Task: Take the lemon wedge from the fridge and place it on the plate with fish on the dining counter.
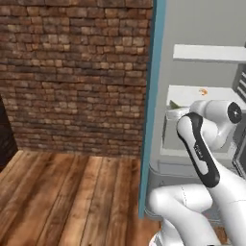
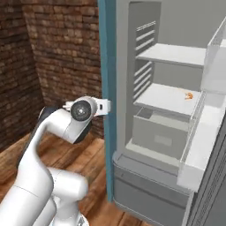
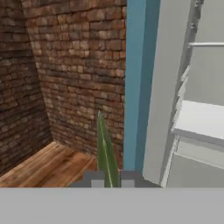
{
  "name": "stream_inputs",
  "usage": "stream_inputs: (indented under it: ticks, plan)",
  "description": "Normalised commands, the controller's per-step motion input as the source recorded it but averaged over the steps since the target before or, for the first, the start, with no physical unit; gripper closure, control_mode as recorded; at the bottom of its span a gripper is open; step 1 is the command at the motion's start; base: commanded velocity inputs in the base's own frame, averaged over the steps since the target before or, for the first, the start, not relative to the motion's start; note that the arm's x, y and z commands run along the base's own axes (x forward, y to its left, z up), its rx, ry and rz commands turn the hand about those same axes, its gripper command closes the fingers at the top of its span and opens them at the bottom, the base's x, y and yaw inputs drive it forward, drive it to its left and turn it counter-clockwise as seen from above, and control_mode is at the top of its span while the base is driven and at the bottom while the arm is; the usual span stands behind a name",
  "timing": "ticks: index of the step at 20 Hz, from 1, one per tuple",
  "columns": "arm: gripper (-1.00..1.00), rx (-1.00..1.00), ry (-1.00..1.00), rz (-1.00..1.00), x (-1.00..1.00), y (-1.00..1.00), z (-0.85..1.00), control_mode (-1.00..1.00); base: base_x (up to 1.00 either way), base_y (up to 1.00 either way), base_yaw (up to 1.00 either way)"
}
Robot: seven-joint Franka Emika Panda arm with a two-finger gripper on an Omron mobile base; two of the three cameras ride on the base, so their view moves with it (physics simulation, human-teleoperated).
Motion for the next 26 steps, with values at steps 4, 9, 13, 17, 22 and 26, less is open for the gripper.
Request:
stream_inputs:
  ticks: [4, 9, 13, 17, 22, 26]
  plan:
    - [1.0, 0.0, 0.0, 0.0, 0.0, 0.0, 0.0, 1.0, 0.0, 0.18, 0.96]
    - [1.0, 0.0, 0.0, 0.0, 0.0, 0.0, 0.0, 1.0, 0.0, 0.18, 0.96]
    - [1.0, 0.0, 0.0, 0.0, 0.0, 0.0, 0.0, 1.0, 0.0, 0.23, 0.95]
    - [1.0, 0.0, 0.0, 0.0, 0.0, 0.0, 0.0, 1.0, 0.0, 0.25, 0.95]
    - [1.0, 0.0, 0.0, 0.0, 0.0, 0.0, 0.0, 1.0, 0.0, 0.29, 0.9]
    - [1.0, 0.0, 0.0, 0.0, 0.0, 0.0, 0.0, 1.0, 0.01, 0.25, 0.88]
